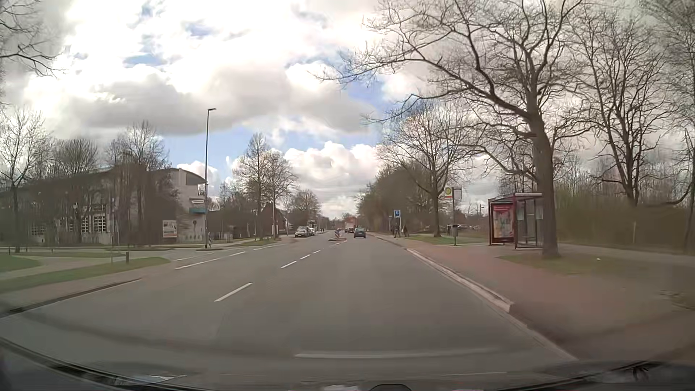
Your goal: Follow the waypoints while adhering to traffic rules and regulations
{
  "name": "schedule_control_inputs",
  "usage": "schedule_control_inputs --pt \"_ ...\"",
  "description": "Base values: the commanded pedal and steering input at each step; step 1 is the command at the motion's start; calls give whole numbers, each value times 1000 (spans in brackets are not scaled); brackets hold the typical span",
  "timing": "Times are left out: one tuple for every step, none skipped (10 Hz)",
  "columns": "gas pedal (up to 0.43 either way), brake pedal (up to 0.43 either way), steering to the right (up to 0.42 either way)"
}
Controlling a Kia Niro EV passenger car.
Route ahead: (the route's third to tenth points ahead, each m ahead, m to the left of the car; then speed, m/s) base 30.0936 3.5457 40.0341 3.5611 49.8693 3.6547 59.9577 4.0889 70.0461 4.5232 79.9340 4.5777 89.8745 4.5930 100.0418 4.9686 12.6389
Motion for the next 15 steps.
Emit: schedule_control_inputs --pt "197 0 -1" --pt "197 0 -1" --pt "197 0 -1" --pt "197 0 -1" --pt "189 0 -1" --pt "189 0 -1" --pt "189 0 0" --pt "177 0 0" --pt "169 0 0" --pt "169 0 0" --pt "169 0 0" --pt "169 0 0" --pt "169 0 0" --pt "169 0 1" --pt "169 0 2"
